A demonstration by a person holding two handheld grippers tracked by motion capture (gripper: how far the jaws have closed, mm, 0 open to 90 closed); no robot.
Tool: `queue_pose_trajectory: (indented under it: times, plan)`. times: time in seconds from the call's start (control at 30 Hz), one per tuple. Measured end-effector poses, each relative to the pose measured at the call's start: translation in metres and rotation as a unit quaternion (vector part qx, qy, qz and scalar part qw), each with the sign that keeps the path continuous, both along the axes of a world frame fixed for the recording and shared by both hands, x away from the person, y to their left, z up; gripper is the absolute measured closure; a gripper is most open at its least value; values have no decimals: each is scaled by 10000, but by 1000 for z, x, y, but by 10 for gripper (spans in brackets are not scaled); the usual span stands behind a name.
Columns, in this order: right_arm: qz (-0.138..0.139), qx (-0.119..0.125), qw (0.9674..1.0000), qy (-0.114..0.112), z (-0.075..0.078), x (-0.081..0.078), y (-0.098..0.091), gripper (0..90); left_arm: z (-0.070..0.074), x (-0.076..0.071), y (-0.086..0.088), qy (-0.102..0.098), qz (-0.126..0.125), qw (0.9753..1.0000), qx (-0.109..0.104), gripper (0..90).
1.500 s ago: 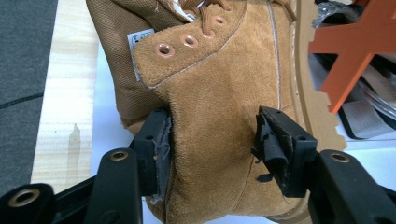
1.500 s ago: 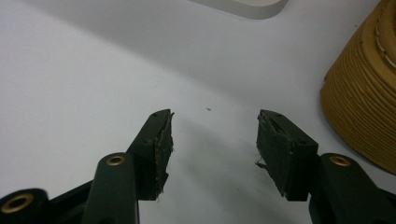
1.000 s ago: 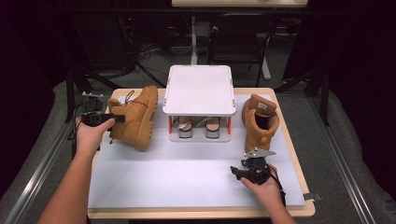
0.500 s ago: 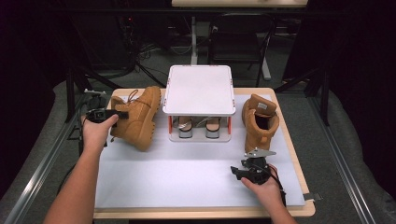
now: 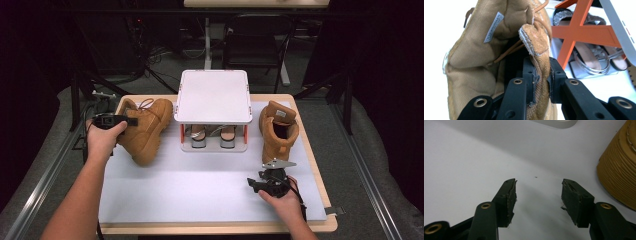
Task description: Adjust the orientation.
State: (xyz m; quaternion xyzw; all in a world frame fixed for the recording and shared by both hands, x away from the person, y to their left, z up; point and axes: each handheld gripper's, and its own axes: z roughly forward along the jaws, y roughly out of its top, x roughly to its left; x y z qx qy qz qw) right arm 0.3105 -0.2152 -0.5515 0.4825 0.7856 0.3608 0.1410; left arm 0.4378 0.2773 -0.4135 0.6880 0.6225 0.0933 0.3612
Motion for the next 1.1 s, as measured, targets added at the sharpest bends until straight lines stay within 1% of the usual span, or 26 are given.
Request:
queue_pose_trajectory:
  times: [0.07, 0.1, 0.17, 0.27, 0.3, 0.33, 0.5, 0.63, 0.73, 0.8, 0.83, 0.87, 1.1]
  plan:
    - [7, 5, 10000, 8, 0, 0, 0, 452, 4, -3, 3, 19, 55, 9999, 120, 794]
    - [16, -4, 10000, -4, 0, 0, 0, 452, 4, -3, 3, 19, 55, 9999, 120, 794]
    - [6, 18, 10000, -16, 0, 0, 0, 452, 9, -8, 8, 63, 99, 9997, 231, 794]
    - [11, -1, 10000, -7, 0, 0, 0, 452, 10, -11, 8, 109, 101, 9995, 265, 794]
    - [5, -12, 10000, 26, 0, 0, 0, 453, 10, -11, 7, 118, 76, 9995, 270, 794]
    - [14, 8, 10000, 15, 0, 1, 1, 453, 8, -11, 2, 120, 25, 9996, 240, 793]
    - [27, -4, 10000, -6, 0, 1, 2, 455, 4, -7, -20, 126, -227, 9990, 371, 792]
    - [12, 14, 10000, -2, 0, 0, 2, 455, 0, -3, -32, 170, -324, 9986, 372, 788]
    - [37, 17, 10000, -10, 1, 0, 0, 455, -6, -2, -42, 254, -463, 9980, 359, 784]
    - [1, 47, 10000, -25, 1, 0, -1, 455, -11, -1, -48, 321, -589, 9969, 421, 781]
    - [0, 48, 10000, -12, 1, 0, -1, 455, -12, -1, -52, 314, -597, 9968, 431, 781]
    - [2, 36, 10000, -13, 1, 0, -1, 455, -13, -1, -54, 314, -624, 9964, 475, 780]
    - [27, 21, 10000, -18, 1, 0, 0, 455, -16, 1, -60, 365, -699, 9958, 471, 772]
